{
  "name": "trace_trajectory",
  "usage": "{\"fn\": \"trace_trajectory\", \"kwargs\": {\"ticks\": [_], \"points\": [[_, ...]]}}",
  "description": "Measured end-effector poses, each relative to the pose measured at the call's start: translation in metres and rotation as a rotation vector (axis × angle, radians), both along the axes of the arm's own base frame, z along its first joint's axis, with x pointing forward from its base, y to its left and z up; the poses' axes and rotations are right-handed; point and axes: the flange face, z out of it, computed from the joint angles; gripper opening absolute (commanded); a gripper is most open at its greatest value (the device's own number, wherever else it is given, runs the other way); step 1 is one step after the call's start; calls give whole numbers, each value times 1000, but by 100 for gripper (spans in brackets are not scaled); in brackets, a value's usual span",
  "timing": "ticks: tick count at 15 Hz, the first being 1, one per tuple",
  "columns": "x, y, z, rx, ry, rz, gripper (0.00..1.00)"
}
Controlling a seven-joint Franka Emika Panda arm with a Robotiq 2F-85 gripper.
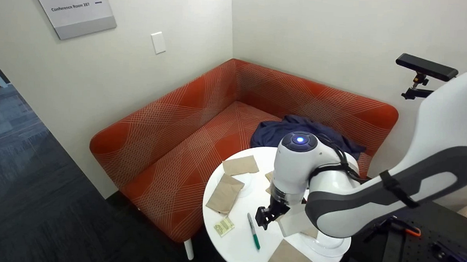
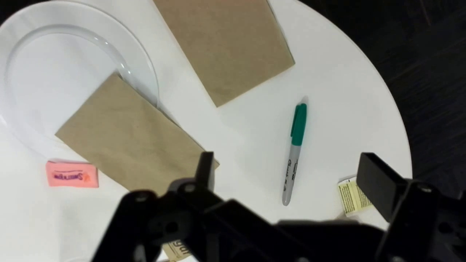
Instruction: Put the green pen in the cup
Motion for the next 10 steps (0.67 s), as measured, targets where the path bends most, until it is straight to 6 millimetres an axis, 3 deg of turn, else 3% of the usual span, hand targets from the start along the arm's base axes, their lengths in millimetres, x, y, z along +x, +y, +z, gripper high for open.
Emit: {"fn": "trace_trajectory", "kwargs": {"ticks": [5,10], "points": [[31,4,-30,-30,2,2,100],[44,5,-61,-56,2,1,100]]}}
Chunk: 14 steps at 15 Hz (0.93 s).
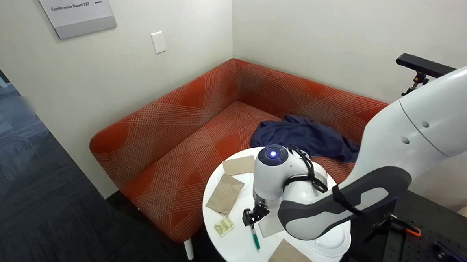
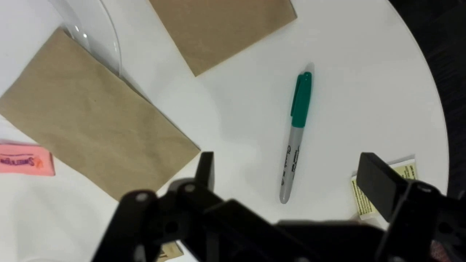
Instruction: Put the green pen in the cup
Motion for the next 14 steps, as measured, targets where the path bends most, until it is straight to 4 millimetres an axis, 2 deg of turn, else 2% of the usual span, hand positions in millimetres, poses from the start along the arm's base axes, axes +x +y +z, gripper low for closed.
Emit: {"fn": "trace_trajectory", "kwargs": {"ticks": [6,14], "points": [[7,1,-32,-2,-50,5,100],[14,-7,-62,-10,-60,-10,100]]}}
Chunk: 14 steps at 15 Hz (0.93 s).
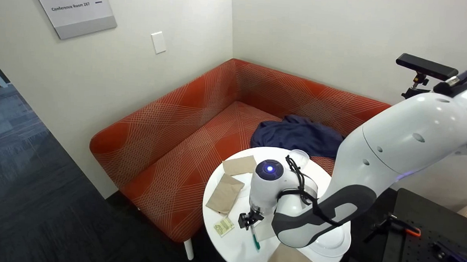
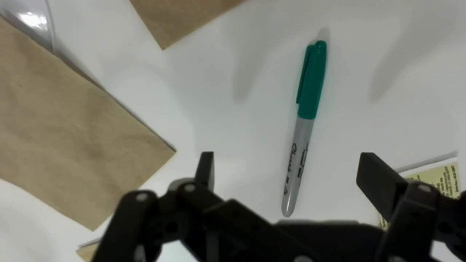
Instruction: Put the green pen in the cup
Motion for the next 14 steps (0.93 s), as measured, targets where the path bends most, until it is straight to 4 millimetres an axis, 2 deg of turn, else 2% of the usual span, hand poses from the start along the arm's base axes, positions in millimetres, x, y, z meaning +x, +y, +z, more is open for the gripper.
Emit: {"fn": "trace_trajectory", "kwargs": {"ticks": [13,14], "points": [[3,-2,-19,14,2,-35,100],[5,-1,-21,16,0,-37,75]]}}
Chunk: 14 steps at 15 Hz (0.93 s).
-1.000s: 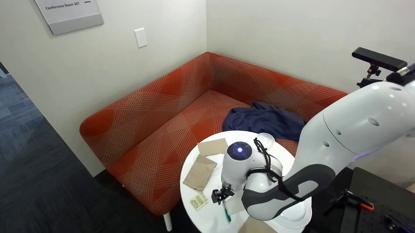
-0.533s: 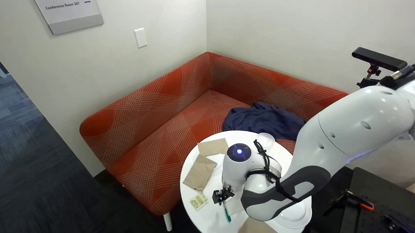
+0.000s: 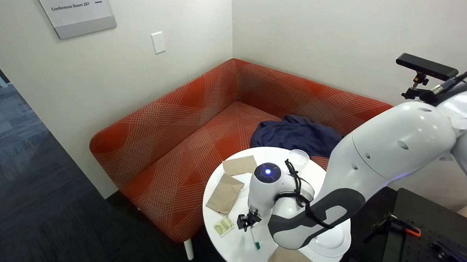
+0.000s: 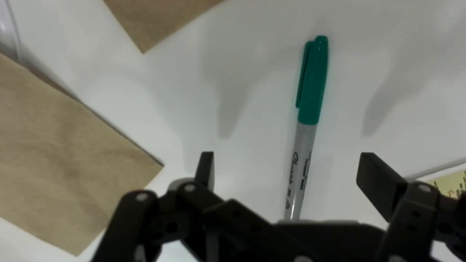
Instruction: Put the green pen in the cup
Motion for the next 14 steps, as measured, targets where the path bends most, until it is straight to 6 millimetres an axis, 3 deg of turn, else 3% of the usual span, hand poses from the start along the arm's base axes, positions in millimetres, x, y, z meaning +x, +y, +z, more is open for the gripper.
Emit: {"fn": "trace_trajectory", "kwargs": {"ticks": [1,8,11,14], "points": [[2,1,-1,2,-2,-3,74],[15,4,-8,11,-16,-15,19],[19,5,-8,13,-22,-16,0],[21,5,-8,15,-26,-17,3]]}}
